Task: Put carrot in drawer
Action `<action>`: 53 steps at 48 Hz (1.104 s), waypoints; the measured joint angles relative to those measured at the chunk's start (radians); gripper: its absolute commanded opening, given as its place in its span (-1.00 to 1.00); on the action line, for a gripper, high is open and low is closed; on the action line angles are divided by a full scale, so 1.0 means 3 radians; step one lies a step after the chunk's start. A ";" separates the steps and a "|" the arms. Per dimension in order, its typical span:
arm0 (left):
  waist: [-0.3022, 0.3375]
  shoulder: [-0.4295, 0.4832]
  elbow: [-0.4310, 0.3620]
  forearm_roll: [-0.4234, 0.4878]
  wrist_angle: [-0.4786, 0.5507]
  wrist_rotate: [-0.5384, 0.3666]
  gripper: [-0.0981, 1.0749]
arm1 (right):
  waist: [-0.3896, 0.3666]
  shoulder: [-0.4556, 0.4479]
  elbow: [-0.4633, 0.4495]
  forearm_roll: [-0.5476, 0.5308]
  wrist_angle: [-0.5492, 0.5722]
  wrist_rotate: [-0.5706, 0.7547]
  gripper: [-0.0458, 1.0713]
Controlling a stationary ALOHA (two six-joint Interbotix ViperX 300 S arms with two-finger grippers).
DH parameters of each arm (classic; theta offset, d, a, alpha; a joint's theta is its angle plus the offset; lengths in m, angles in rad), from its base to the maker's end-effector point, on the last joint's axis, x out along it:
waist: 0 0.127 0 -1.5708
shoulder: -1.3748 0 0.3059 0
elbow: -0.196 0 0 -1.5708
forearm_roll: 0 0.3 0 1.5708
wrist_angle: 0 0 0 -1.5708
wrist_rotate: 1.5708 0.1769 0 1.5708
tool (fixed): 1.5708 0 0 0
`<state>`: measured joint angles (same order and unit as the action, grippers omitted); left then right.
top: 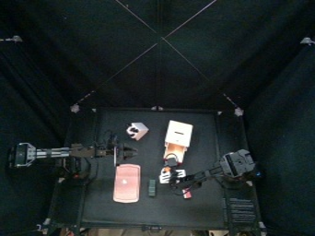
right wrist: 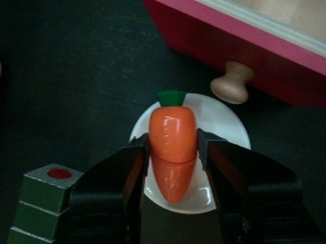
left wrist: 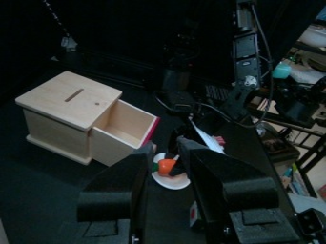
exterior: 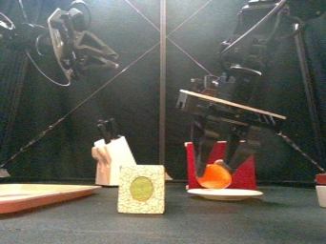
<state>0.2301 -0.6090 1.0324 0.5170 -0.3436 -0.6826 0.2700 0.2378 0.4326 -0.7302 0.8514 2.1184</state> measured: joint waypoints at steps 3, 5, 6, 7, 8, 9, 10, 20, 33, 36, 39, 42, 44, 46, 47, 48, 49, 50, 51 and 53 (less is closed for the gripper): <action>0.0005 0.0000 0.0000 0.0000 0.0005 0.0000 0.38 | 0.0000 0.0000 0.0000 0.0000 0.0000 0.0000 0.23; 0.0005 -0.0005 0.0000 0.0000 0.0000 0.0000 0.38 | 0.0010 0.0000 0.0000 0.0000 0.0000 0.0000 0.23; 0.0005 -0.0005 0.0000 0.0000 0.0000 0.0000 0.38 | 0.0010 0.0000 0.0000 0.0000 0.0000 0.0000 0.22; 0.0005 0.0000 0.0000 -0.0005 0.0000 0.0005 0.38 | 0.0010 0.0000 0.0000 0.0000 0.0000 0.0000 0.22; 0.0005 -0.0005 0.0000 0.0000 0.0000 0.0005 0.38 | 0.0015 0.0000 0.0000 0.0000 0.0000 0.0000 0.22; 0.0005 0.0000 0.0000 -0.0005 0.0000 0.0000 0.38 | 0.0020 0.0000 0.0000 0.0000 0.0005 0.0000 0.22; 0.0005 0.0000 0.0000 0.0000 0.0000 0.0005 0.38 | 0.0026 0.0000 0.0000 -0.0005 0.0005 0.0000 0.22; 0.0031 -0.0005 0.0026 -0.0005 0.0005 0.0000 0.38 | 0.0102 -0.0133 0.0000 -0.0031 0.0087 -0.0005 0.22; 0.0031 -0.0077 0.0092 -0.0061 0.0005 0.0000 0.38 | 0.0220 -0.0302 0.0000 -0.0256 0.0271 0.0000 0.22; 0.0031 -0.0097 0.0118 -0.0102 0.0000 0.0000 0.38 | 0.0220 -0.0343 0.0005 -0.0312 0.0302 -0.0005 0.22; 0.0031 -0.0112 0.0138 -0.0148 0.0000 0.0000 0.38 | 0.0230 -0.0435 0.0015 -0.0465 0.0363 0.0000 0.22; 0.0026 -0.0128 0.0143 -0.0189 0.0000 0.0000 0.38 | 0.0225 -0.0506 0.0041 -0.0573 0.0404 -0.0005 0.22; 0.0020 -0.0133 0.0148 -0.0215 0.0000 0.0000 0.38 | 0.0225 -0.0562 0.0077 -0.0660 0.0445 -0.0005 0.22; 0.0026 -0.0128 0.0159 -0.0230 0.0000 0.0000 0.38 | 0.0215 -0.0603 0.0112 -0.0736 0.0491 0.0000 0.22; 0.0020 -0.0133 0.0159 -0.0240 0.0000 0.0000 0.38 | 0.0210 -0.0624 0.0128 -0.0777 0.0516 0.0010 0.22; 0.0020 -0.0133 0.0164 -0.0245 0.0000 0.0000 0.38 | 0.0210 -0.0644 0.0143 -0.0808 0.0537 0.0015 0.22; 0.0020 -0.0133 0.0164 -0.0256 0.0000 0.0000 0.38 | 0.0205 -0.0665 0.0164 -0.0849 0.0568 0.0020 0.22; 0.0015 -0.0133 0.0169 -0.0261 0.0000 0.0000 0.38 | 0.0205 -0.0685 0.0174 -0.0879 0.0588 0.0020 0.22; 0.0015 -0.0133 0.0169 -0.0266 0.0005 0.0000 0.38 | 0.0199 -0.0701 0.0189 -0.0910 0.0608 0.0020 0.22; 0.0010 -0.0133 0.0174 -0.0276 0.0000 0.0000 0.38 | 0.0189 -0.0726 0.0210 -0.0961 0.0634 0.0026 0.22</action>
<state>0.2332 -0.6489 1.0845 0.4341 -0.3436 -0.6826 0.3267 0.0199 0.4955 -1.0186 1.0416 2.1261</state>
